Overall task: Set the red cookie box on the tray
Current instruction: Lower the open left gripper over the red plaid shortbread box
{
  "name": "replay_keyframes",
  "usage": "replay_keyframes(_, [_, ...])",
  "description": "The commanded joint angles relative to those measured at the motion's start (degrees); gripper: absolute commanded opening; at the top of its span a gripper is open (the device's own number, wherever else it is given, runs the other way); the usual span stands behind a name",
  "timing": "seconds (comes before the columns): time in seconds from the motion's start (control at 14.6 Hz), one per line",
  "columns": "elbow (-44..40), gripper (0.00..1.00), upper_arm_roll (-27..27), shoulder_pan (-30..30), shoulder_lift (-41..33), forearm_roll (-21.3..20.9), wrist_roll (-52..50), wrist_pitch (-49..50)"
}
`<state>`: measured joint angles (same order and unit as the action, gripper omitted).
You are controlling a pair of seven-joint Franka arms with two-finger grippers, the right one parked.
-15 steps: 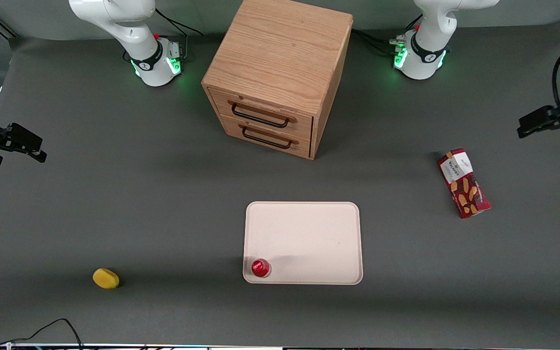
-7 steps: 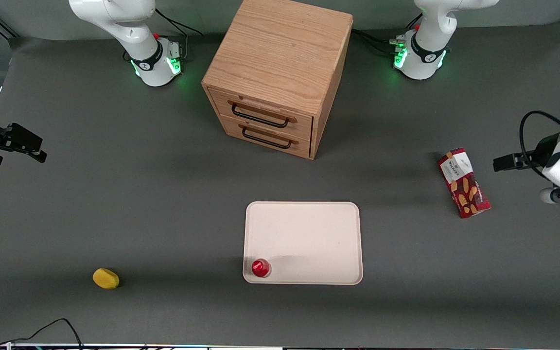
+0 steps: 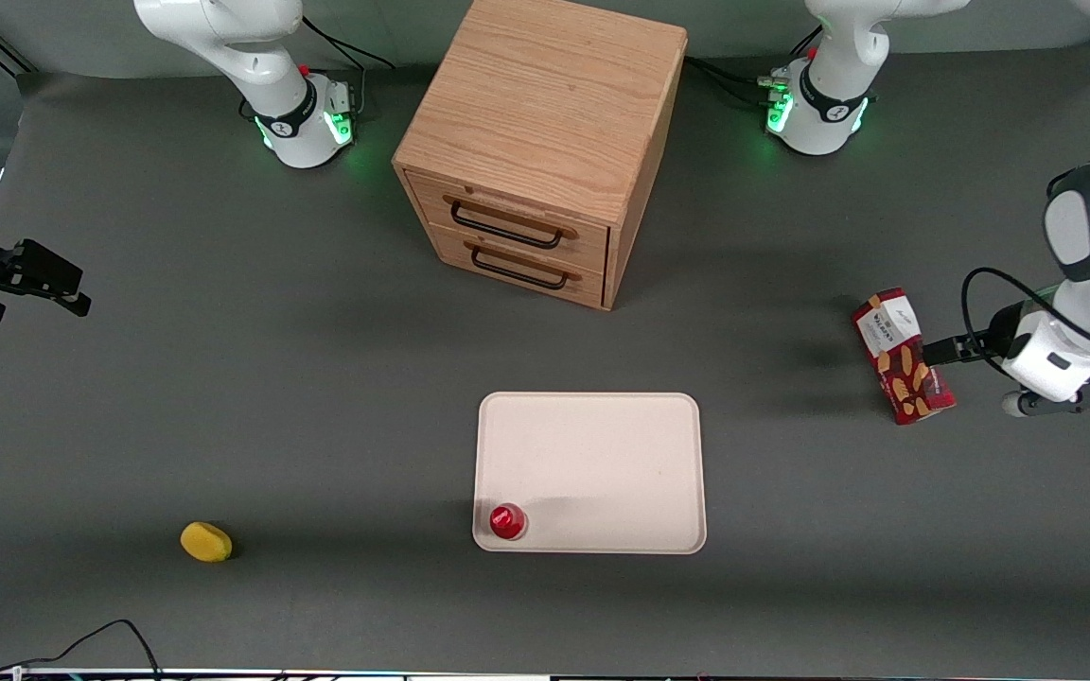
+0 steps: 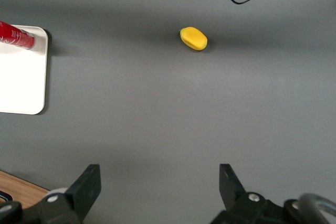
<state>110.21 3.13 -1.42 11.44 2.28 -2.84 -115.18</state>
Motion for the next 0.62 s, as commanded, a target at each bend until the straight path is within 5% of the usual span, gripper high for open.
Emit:
replay_keyframes(0.0, [7.7,1.00,0.0,-2.2,-1.8,2.9,4.1,-7.7])
replay_keyframes(0.55, [15.2,0.97,0.0,-2.4,3.3,4.6,4.9,-23.4])
